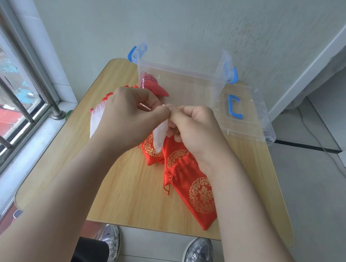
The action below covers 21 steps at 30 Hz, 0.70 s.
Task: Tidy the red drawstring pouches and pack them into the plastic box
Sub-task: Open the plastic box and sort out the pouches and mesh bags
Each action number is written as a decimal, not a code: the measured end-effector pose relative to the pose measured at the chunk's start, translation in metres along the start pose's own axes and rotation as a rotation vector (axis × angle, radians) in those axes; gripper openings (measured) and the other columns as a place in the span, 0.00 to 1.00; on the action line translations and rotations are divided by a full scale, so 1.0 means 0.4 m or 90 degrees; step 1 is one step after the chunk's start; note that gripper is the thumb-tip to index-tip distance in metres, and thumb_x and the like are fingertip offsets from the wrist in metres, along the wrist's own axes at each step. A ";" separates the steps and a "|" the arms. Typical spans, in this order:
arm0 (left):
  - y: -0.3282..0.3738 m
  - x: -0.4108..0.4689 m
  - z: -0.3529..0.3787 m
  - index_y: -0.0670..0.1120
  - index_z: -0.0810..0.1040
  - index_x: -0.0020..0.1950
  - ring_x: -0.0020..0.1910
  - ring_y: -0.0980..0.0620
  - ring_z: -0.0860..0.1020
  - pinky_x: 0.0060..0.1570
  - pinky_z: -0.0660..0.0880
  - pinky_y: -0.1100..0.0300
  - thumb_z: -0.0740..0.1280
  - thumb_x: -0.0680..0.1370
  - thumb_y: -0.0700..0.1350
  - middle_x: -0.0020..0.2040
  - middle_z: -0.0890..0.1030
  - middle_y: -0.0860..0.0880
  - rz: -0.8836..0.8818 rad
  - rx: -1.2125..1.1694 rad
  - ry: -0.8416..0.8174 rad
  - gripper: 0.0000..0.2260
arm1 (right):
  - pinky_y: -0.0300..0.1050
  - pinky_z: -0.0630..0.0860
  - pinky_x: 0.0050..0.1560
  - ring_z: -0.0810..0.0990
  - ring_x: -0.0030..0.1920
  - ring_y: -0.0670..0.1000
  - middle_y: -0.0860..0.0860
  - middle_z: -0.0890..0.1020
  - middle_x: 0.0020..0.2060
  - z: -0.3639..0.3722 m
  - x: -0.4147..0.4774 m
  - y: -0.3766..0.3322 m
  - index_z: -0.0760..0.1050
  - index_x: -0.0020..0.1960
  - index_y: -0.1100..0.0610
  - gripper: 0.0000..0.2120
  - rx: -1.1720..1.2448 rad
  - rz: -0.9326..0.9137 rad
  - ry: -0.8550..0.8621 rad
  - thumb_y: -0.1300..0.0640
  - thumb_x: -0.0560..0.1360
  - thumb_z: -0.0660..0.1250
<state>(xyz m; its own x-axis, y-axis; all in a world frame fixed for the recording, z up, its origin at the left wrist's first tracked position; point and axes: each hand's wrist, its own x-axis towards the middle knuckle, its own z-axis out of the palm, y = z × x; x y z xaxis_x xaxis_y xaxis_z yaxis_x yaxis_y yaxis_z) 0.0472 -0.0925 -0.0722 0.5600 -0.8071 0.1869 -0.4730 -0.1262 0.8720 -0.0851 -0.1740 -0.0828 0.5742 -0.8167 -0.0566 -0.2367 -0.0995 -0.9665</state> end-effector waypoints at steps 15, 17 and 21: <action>-0.034 -0.004 -0.002 0.46 0.78 0.43 0.52 0.61 0.82 0.51 0.69 0.78 0.66 0.71 0.48 0.50 0.84 0.59 0.132 0.122 -0.054 0.07 | 0.45 0.66 0.33 0.70 0.30 0.51 0.51 0.69 0.30 -0.020 0.005 -0.009 0.71 0.31 0.54 0.13 0.254 0.193 -0.140 0.59 0.74 0.61; -0.030 -0.006 -0.006 0.45 0.78 0.47 0.55 0.60 0.83 0.56 0.75 0.73 0.67 0.71 0.47 0.51 0.86 0.56 0.127 0.060 -0.080 0.08 | 0.45 0.65 0.32 0.69 0.29 0.51 0.52 0.69 0.29 -0.018 0.009 -0.007 0.72 0.31 0.55 0.13 0.235 0.167 -0.115 0.60 0.74 0.61; -0.028 -0.006 -0.018 0.47 0.82 0.59 0.55 0.59 0.85 0.59 0.79 0.64 0.74 0.78 0.41 0.51 0.86 0.56 0.187 0.037 -0.137 0.10 | 0.46 0.62 0.32 0.65 0.28 0.51 0.52 0.66 0.28 -0.016 0.013 -0.003 0.73 0.34 0.57 0.08 0.203 0.127 -0.082 0.59 0.71 0.64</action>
<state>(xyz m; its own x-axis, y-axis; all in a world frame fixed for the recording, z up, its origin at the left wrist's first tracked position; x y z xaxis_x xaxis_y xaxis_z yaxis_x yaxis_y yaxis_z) 0.0563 -0.0850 -0.0792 0.2414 -0.9162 0.3198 -0.6338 0.1008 0.7669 -0.0867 -0.1818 -0.0804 0.6403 -0.7218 -0.2628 -0.1107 0.2518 -0.9614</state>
